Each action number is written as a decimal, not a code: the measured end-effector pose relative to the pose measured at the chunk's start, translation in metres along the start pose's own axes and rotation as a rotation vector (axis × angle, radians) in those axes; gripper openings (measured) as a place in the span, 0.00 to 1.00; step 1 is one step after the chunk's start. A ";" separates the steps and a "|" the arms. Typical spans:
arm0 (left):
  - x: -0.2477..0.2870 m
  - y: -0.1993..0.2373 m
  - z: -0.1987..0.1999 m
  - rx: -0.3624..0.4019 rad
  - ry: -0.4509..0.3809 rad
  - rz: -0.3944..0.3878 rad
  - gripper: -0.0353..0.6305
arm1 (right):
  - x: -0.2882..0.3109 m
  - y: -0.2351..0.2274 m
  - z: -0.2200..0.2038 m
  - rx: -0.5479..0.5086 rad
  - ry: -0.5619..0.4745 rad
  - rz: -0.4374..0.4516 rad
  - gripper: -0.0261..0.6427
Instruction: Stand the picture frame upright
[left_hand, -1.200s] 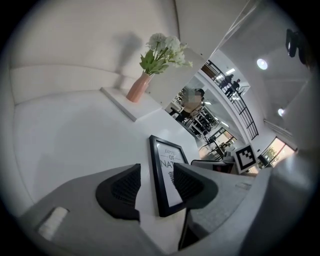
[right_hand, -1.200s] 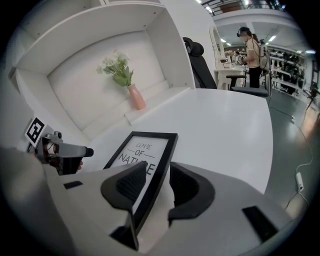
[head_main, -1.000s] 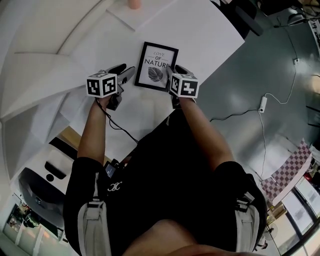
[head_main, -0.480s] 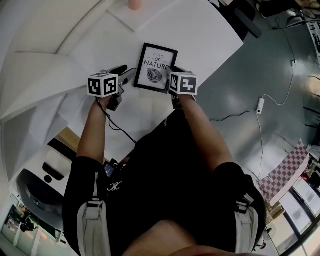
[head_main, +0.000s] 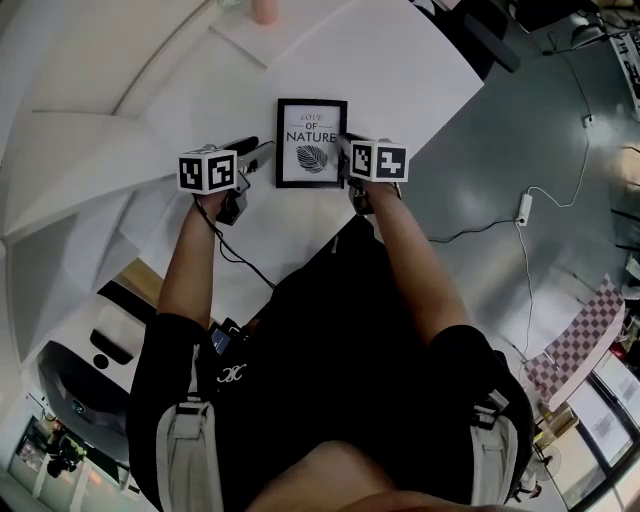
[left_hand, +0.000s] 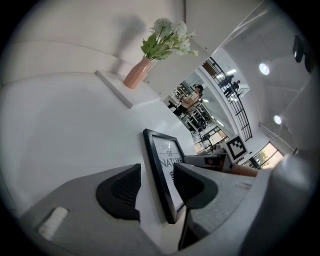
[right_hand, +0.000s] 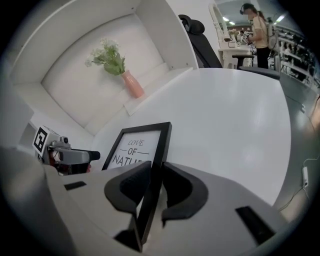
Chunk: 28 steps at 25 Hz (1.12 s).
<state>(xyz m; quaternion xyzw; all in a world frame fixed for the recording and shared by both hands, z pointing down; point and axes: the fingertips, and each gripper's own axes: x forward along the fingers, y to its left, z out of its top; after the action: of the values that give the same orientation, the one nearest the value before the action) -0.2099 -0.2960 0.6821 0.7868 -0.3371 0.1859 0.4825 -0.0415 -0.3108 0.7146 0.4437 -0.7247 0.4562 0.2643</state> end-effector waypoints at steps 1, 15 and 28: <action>0.002 -0.004 -0.002 -0.019 0.007 -0.018 0.37 | 0.000 0.000 0.000 0.009 0.001 0.016 0.16; 0.026 -0.020 -0.010 -0.196 0.041 -0.126 0.37 | 0.002 -0.001 0.003 0.103 0.002 0.149 0.15; 0.029 -0.042 -0.003 -0.121 0.014 -0.044 0.21 | -0.003 -0.002 0.002 0.134 -0.017 0.182 0.15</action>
<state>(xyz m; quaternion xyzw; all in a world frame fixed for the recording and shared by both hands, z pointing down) -0.1594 -0.2905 0.6744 0.7621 -0.3268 0.1600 0.5356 -0.0383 -0.3119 0.7124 0.3964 -0.7321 0.5221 0.1855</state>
